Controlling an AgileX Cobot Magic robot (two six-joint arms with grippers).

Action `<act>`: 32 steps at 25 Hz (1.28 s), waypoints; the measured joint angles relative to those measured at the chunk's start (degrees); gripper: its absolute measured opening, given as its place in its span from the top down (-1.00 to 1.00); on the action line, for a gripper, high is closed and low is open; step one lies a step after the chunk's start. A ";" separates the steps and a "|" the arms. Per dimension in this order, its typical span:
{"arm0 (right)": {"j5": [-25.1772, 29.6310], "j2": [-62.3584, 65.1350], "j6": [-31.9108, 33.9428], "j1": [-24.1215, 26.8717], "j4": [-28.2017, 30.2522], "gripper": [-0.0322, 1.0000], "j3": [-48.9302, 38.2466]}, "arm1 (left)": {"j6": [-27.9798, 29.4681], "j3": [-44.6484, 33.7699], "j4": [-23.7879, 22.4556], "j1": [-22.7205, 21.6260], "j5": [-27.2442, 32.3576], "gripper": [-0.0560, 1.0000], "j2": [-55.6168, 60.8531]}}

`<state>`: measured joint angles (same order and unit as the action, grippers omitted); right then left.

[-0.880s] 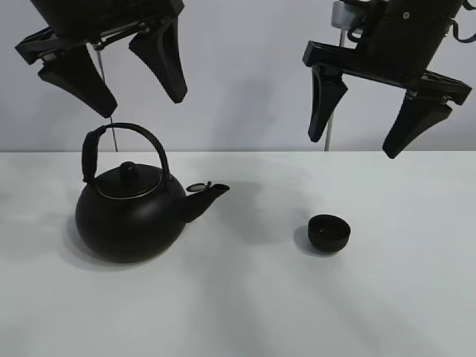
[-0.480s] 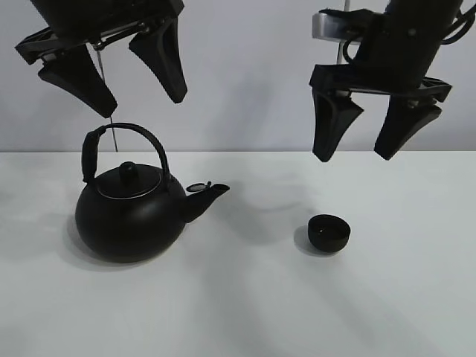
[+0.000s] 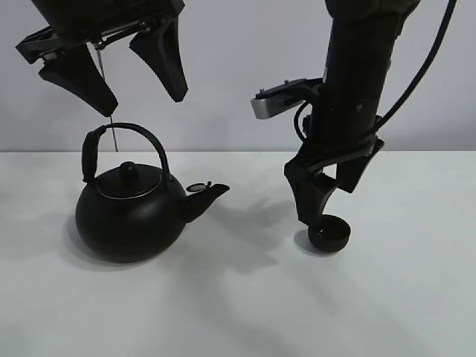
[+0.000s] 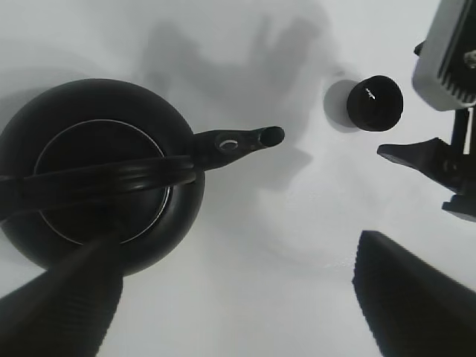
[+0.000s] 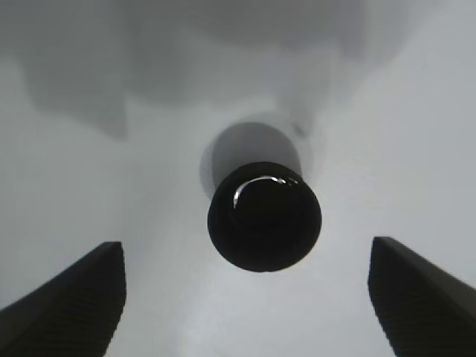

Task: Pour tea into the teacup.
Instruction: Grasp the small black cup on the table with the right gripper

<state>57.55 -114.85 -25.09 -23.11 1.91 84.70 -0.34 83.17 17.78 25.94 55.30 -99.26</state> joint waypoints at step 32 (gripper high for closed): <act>-15.09 -1.42 3.81 2.73 -3.88 -0.14 -8.30 | 0.00 0.00 0.00 0.00 -0.02 -0.26 0.00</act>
<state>42.46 -116.27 -21.28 -20.38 -1.98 76.40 -0.34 83.17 17.78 25.94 55.29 -99.26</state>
